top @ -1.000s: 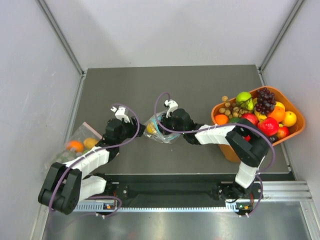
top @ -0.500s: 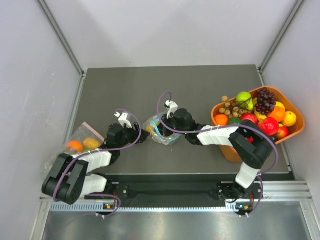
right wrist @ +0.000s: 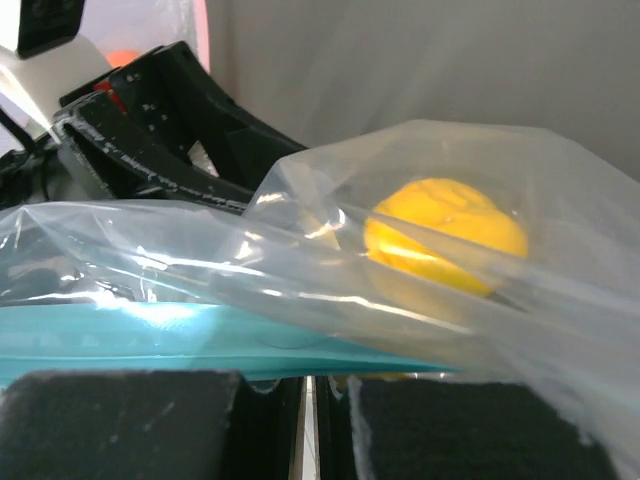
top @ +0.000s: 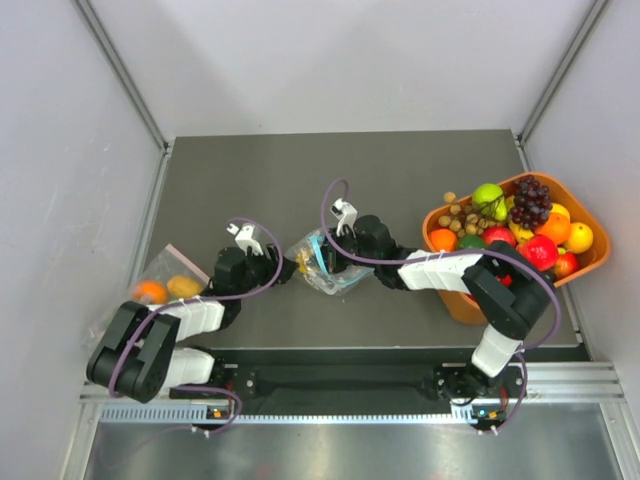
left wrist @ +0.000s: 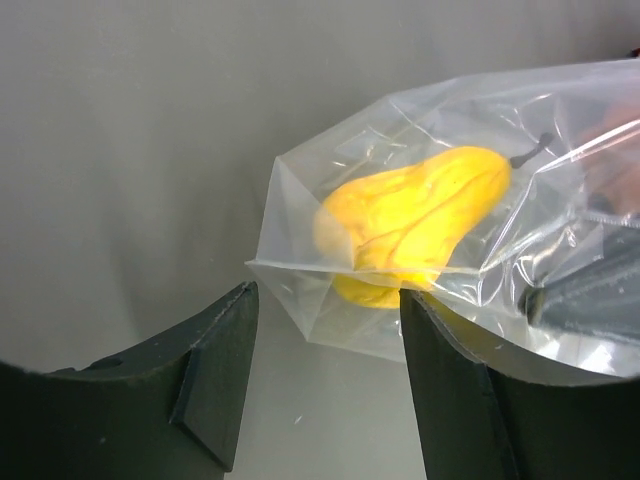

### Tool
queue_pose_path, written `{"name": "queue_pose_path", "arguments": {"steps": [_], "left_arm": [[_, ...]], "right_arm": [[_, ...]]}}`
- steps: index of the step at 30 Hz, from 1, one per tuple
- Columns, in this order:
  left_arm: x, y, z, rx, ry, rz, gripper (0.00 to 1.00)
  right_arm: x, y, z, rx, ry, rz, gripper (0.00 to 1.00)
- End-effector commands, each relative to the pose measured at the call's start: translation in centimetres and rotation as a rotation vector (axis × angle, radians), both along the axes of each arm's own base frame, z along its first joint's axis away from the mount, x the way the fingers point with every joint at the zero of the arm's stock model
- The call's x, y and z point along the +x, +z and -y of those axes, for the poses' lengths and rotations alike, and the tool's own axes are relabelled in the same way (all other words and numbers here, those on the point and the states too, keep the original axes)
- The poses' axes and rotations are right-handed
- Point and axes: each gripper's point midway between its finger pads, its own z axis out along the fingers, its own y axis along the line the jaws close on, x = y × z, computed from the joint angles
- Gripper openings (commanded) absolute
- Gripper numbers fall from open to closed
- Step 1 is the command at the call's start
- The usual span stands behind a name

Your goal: Open the zip-top bag and remove the fake food

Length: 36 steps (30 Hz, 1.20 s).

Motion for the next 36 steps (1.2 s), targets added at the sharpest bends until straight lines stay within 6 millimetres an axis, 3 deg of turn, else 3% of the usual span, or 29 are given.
{"name": "queue_pose_path", "arguments": {"steps": [1,5,10,12,20,25,30,36], "left_arm": [[1.2,2.2,0.8,-0.066,-0.013,0.088,0.63],[0.6,2.9,1.5,-0.155,-0.026,0.105,0.58],[0.3,3.0,2.0,-0.188,-0.049,0.103,0.36],[0.1,2.6,1.9,-0.187,-0.048,0.089,0.35],[-0.8,1.1,0.9,-0.153,0.000,0.019,0.64],[-1.4,3.2,1.5,-0.247,-0.019,0.063,0.74],[-2.0,4.7,2.3,-0.328,-0.061,0.093,0.74],[-2.3,3.2,2.3,-0.327,-0.055,0.030,0.64]], "right_arm": [[-0.2,3.5,-1.0,0.108,0.048,0.038,0.00],[-0.5,3.0,-1.0,0.101,0.061,0.022,0.00],[-0.9,2.8,-1.2,0.117,0.072,0.008,0.00],[-0.8,2.9,-1.1,0.125,0.068,0.003,0.00],[-0.2,4.6,-0.5,0.154,0.048,0.020,0.00],[-0.4,5.2,-0.6,0.183,0.061,0.008,0.00],[-0.7,5.6,-0.8,0.231,0.075,-0.018,0.00],[-0.9,6.6,-0.9,0.330,0.089,-0.052,0.00]]}}
